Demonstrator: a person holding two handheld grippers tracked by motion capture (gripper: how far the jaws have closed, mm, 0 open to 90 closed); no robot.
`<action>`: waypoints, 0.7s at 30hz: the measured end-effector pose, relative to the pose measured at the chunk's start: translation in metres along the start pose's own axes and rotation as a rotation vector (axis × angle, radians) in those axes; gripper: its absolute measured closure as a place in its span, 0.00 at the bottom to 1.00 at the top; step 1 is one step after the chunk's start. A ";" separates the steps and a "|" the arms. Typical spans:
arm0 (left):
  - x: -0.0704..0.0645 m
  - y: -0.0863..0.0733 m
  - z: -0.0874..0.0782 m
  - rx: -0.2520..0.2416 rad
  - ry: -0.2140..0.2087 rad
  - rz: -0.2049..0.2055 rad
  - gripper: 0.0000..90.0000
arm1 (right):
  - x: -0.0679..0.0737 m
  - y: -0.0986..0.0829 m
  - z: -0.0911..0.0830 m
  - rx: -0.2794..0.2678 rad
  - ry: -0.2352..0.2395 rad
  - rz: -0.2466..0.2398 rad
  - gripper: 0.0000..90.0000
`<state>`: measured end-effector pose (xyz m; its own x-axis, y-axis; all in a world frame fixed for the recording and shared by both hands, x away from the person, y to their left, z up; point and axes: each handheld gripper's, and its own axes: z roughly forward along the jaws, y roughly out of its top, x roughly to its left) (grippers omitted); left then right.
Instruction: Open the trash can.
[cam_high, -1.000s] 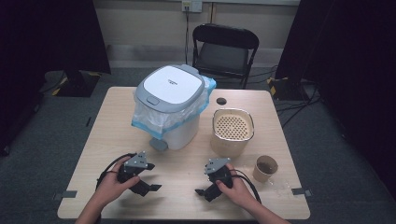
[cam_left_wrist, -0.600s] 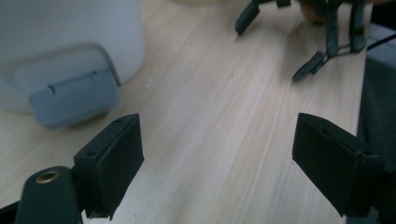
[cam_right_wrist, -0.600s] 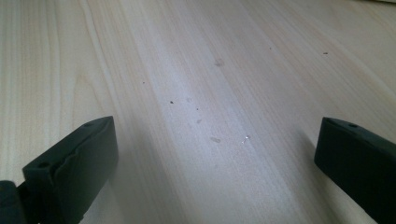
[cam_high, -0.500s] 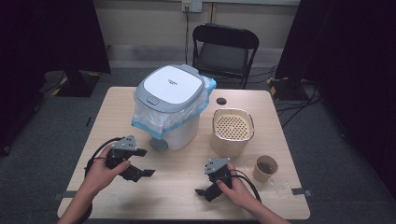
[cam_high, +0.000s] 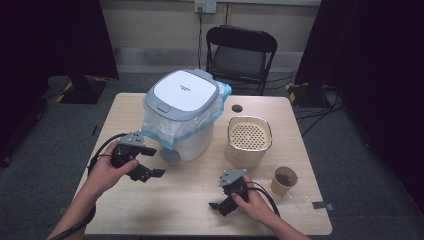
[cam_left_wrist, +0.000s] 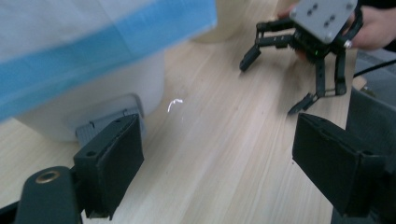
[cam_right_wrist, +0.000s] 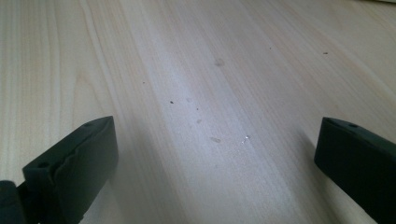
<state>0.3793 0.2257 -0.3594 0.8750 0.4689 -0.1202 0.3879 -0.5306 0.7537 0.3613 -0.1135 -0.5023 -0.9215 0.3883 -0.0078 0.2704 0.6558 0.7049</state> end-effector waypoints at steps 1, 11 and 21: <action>0.001 0.002 -0.001 -0.006 -0.005 -0.005 0.18 | 0.000 0.000 0.000 -0.001 0.000 -0.002 0.00; 0.009 0.027 -0.016 -0.009 0.030 0.008 0.18 | 0.000 0.000 0.000 -0.001 0.000 -0.002 0.00; 0.016 0.051 -0.031 -0.015 0.041 0.018 0.18 | 0.000 0.000 0.000 -0.001 -0.001 -0.003 0.00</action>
<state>0.4042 0.2281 -0.3025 0.8693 0.4878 -0.0801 0.3672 -0.5286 0.7654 0.3616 -0.1135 -0.5023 -0.9220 0.3870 -0.0099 0.2679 0.6564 0.7053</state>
